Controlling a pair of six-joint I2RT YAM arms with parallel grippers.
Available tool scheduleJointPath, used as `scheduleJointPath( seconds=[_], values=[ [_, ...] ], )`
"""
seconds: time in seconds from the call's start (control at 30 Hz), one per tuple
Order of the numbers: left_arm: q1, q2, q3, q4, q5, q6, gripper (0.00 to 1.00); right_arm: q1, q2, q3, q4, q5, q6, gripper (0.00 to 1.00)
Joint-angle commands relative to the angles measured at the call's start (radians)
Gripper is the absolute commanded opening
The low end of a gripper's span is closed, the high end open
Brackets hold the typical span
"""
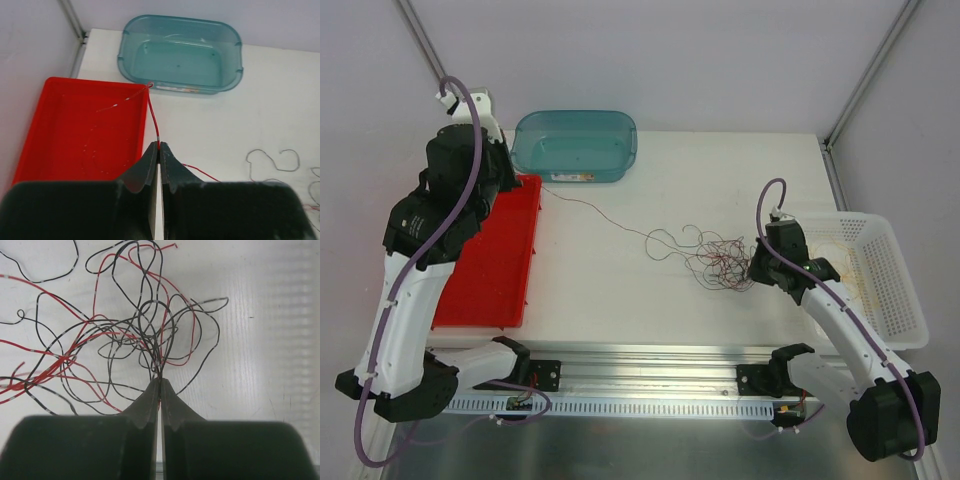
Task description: Untangle the cables
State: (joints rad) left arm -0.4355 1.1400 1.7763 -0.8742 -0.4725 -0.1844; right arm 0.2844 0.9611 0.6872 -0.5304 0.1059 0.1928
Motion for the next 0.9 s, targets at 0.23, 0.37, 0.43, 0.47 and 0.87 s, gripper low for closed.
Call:
scheduleJointPath(
  seconds=[0.23, 0.37, 0.43, 0.47, 0.87],
  values=[
    [0.139, 0.059, 0.296, -0.089, -0.234, 0.196, 0.0, -0.024, -0.013, 0.021, -0.039, 0.026, -0.027, 0.01],
    [0.149, 0.118, 0.426, -0.088, -0.296, 0.273, 0.0, -0.037, -0.018, 0.026, -0.045, 0.026, -0.033, 0.01],
    [0.153, 0.121, 0.451, -0.048, -0.351, 0.301, 0.0, -0.05, -0.019, 0.028, -0.051, 0.035, -0.038, 0.01],
    [0.159, 0.124, 0.457, -0.037, -0.388, 0.325, 0.0, -0.054, -0.019, 0.029, -0.054, 0.035, -0.044, 0.01],
    [0.221, 0.1, 0.439, 0.166, -0.589, 0.472, 0.0, -0.258, -0.036, 0.011, -0.051, -0.179, 0.014, 0.01]
  ],
)
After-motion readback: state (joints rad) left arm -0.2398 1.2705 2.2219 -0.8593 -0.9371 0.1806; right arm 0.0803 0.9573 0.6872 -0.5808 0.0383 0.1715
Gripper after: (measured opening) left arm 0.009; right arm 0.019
